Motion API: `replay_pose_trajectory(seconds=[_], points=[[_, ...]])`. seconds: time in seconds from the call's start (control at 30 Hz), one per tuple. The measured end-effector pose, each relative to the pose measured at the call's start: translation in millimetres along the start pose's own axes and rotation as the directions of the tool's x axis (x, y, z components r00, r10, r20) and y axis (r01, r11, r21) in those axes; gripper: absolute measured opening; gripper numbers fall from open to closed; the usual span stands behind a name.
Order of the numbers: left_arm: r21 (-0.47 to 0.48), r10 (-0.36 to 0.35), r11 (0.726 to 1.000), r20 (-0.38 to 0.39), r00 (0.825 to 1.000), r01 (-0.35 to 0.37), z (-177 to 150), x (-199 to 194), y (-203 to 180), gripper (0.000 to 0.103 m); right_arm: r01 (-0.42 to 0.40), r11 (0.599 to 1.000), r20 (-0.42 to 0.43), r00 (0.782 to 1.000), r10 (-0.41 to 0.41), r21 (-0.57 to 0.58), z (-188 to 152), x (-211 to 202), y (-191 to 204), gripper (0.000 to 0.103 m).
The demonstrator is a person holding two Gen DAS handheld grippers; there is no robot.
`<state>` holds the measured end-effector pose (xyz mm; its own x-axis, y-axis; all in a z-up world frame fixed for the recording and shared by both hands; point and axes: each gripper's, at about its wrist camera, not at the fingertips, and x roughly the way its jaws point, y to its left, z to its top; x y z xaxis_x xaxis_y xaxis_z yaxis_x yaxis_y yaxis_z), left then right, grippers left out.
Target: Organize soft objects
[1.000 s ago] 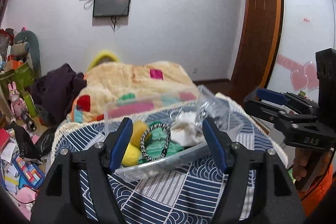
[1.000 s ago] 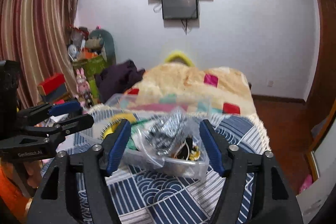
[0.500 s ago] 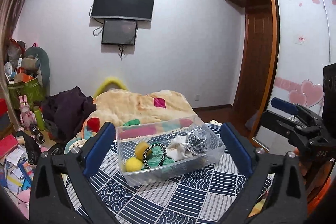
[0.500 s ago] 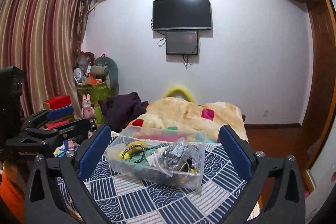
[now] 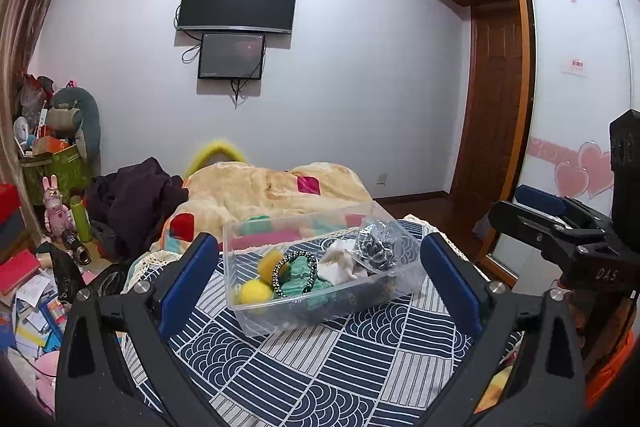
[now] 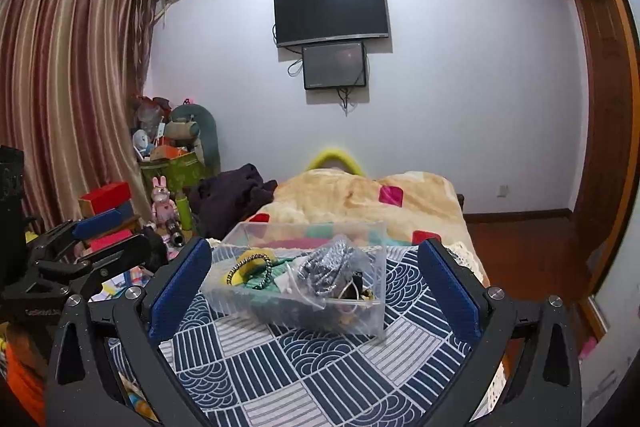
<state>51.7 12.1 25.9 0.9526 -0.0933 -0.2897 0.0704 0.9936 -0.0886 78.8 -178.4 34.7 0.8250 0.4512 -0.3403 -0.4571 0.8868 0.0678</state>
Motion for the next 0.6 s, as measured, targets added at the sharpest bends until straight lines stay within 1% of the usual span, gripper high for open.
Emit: replay_pose_trajectory(seconds=[0.6], points=[[-0.005,0.001,1.000,-0.009,1.000,-0.001,-2.0,1.7,0.2,0.102,-0.001,1.000,-0.005,1.000,0.001,-0.001,-1.2,-1.9,1.5,0.103]])
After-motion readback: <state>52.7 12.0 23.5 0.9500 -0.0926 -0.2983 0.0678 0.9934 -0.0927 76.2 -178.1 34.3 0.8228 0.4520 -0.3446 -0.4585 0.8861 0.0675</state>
